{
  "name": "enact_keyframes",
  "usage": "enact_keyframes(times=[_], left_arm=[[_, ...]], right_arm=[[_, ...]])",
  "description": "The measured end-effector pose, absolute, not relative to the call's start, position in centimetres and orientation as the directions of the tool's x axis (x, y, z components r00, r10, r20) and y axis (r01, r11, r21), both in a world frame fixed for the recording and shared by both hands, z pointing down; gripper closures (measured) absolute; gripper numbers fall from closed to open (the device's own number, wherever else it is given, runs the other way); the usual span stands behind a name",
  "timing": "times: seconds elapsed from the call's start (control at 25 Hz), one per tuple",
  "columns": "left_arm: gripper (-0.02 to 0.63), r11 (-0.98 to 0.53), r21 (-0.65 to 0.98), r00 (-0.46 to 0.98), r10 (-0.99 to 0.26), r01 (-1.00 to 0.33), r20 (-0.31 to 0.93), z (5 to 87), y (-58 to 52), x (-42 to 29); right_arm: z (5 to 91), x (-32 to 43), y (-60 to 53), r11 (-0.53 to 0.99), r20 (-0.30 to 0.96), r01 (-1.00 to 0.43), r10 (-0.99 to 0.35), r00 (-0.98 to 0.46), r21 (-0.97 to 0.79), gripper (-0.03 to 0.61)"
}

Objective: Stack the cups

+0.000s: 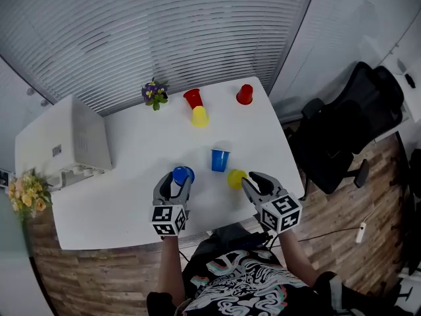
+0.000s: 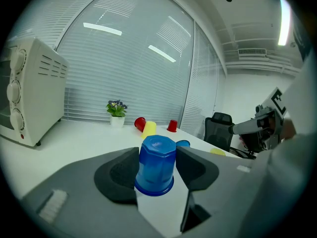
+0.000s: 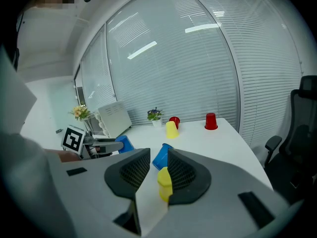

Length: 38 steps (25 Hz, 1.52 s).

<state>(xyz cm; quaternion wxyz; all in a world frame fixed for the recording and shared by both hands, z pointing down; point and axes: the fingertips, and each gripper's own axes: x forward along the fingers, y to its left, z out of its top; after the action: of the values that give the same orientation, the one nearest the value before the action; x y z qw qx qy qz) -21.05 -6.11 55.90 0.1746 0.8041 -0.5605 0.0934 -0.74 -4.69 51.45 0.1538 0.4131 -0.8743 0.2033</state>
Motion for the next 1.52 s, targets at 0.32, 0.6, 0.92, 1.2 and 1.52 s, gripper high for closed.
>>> enact_keyframes(times=[0.32,0.6,0.92,1.2,1.52], left_arm=[[0.382,-0.351,0.182,0.395,-0.848,-0.918,0.355,57.1,-4.7,-19.1],[0.382,-0.396,0.187,0.438,-0.821,-0.899,0.366,58.0,-3.6,-16.2],[0.382,-0.415,0.165,0.446,-0.798,-0.895,0.405,59.8,-2.9,-12.6],[0.382,-0.450,0.119,0.457,-0.792,-0.885,0.405,59.9,-2.6,-10.0],[0.382,-0.445,0.073,0.432,-0.796,-0.893,0.424,60.2,-3.0,-9.0]], right_arm=[[52.5,0.0,-3.5,0.568,0.457,-0.797,-0.664,-0.591,-0.205,0.477],[53.1,0.7,-3.3,0.573,0.475,-0.795,-0.653,-0.591,-0.200,0.471],[54.6,2.0,-3.5,0.592,0.505,-0.773,-0.607,-0.613,-0.227,0.470],[55.4,3.4,-3.7,0.625,0.525,-0.743,-0.561,-0.641,-0.239,0.469],[55.4,3.3,-3.9,0.666,0.524,-0.704,-0.519,-0.675,-0.248,0.469]])
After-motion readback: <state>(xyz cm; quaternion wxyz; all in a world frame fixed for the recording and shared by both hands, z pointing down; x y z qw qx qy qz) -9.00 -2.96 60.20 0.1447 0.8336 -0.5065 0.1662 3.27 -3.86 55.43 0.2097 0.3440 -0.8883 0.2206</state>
